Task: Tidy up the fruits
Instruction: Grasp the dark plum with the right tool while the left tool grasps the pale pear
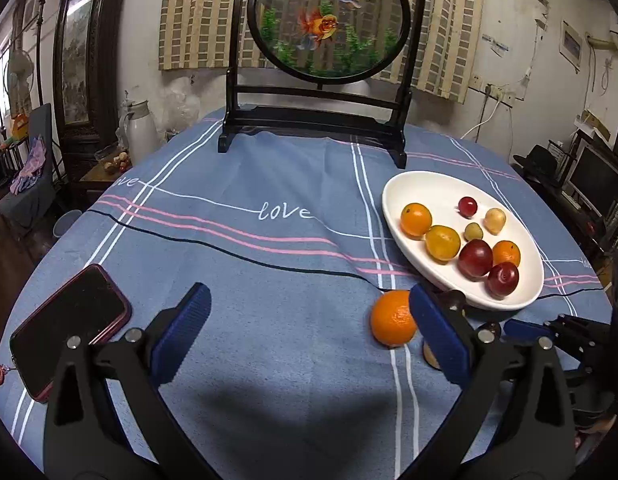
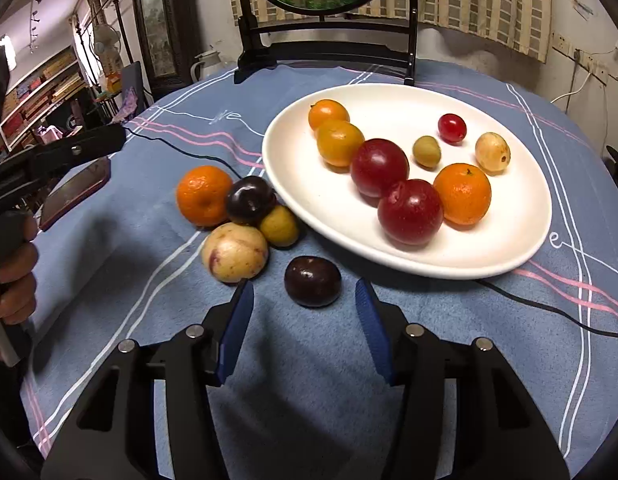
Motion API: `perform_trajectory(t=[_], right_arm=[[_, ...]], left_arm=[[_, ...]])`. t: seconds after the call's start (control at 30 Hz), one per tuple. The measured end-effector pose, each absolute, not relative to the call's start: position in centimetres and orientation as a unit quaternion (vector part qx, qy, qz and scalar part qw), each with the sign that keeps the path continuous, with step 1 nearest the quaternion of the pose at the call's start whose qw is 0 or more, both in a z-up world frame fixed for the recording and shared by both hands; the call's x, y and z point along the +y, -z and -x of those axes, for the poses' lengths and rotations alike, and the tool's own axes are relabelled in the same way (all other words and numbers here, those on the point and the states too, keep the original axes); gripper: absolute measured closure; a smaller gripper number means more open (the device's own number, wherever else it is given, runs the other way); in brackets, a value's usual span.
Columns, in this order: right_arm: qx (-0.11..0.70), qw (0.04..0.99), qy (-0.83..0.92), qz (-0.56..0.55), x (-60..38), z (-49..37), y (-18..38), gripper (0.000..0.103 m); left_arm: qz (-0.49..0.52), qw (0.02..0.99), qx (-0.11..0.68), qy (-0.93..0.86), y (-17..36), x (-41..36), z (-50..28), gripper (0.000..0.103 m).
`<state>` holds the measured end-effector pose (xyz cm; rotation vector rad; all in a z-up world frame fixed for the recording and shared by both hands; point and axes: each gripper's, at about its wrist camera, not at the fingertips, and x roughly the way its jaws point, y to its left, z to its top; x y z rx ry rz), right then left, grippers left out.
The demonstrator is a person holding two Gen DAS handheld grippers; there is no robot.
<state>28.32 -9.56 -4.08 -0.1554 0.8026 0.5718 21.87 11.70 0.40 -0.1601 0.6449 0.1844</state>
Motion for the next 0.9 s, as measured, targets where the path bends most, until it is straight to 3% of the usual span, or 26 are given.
perform_trajectory(t=[0.03, 0.37, 0.47, 0.73, 0.83, 0.9], right_arm=[[0.385, 0.878, -0.273, 0.076, -9.4, -28.3, 4.2, 0.054], [0.385, 0.882, -0.258, 0.091, -8.4, -28.9, 4.6, 0.06], [0.389, 0.882, -0.249, 0.098, -8.3, -29.0, 4.8, 0.069], [0.367, 0.89, -0.265, 0.055, -10.1, -28.3, 3.1, 0.071], [0.357, 0.896, -0.263, 0.03, -11.2, -28.3, 2.3, 0.071], [0.357, 0.893, -0.272, 0.012, -11.8, -28.3, 1.9, 0.071]], left_arm=[[0.073, 0.942, 0.313, -0.092, -0.4, 11.5, -21.8, 0.002], [0.039, 0.947, 0.305, -0.094, -0.6, 10.6, -21.4, 0.002], [0.042, 0.946, 0.305, -0.096, -0.6, 10.7, -21.4, 0.002], [0.066, 0.941, 0.327, -0.058, 0.0, 10.8, -21.8, 0.002], [0.065, 0.938, 0.341, 0.021, 0.2, 9.2, -21.8, 0.007], [0.048, 0.935, 0.348, 0.053, 0.4, 7.9, -21.7, 0.016]])
